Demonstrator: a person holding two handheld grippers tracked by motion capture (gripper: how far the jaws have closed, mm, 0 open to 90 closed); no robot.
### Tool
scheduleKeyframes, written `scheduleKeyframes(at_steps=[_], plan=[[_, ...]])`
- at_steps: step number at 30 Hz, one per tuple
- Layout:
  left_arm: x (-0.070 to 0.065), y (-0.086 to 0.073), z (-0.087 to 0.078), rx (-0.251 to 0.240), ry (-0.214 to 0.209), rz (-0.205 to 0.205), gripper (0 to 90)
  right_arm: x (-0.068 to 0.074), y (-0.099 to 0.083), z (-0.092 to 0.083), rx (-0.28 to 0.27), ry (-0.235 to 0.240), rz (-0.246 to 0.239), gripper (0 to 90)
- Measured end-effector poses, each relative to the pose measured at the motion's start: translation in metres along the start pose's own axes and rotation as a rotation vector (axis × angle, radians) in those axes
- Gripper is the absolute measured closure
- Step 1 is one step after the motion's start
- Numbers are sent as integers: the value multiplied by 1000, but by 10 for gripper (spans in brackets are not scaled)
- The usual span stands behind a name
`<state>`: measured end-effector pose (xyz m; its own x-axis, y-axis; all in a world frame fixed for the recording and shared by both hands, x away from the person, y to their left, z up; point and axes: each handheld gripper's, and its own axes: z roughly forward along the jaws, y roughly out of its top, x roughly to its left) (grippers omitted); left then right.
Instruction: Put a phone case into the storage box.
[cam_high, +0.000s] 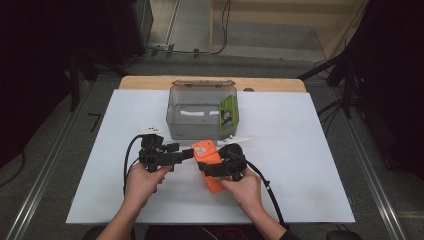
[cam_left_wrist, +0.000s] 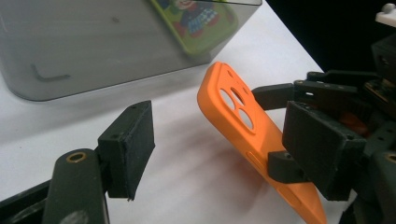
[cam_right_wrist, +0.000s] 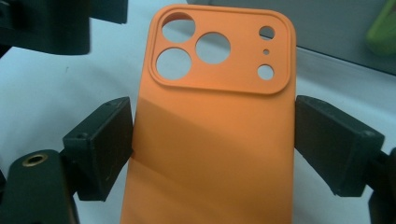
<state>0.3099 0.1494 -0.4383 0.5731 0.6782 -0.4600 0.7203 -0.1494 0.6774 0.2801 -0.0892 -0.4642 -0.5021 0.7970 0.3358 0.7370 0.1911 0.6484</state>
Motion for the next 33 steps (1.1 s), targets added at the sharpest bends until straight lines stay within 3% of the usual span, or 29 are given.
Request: scheduleKeyframes(at_steps=[10, 16, 23, 33], plan=[[-5, 3, 7, -25, 20, -3, 255, 7, -1, -2, -62, 7, 1, 132], [-5, 6, 9, -53, 16, -40, 273, 9, -3, -3, -108, 16, 27, 133], [-8, 8, 16, -47, 41, -55, 316, 12, -3, 0, -115, 30, 35, 132], [-1, 5, 21, -38, -3, -141, 441, 15, -2, 3, -135, 49, 51, 132]])
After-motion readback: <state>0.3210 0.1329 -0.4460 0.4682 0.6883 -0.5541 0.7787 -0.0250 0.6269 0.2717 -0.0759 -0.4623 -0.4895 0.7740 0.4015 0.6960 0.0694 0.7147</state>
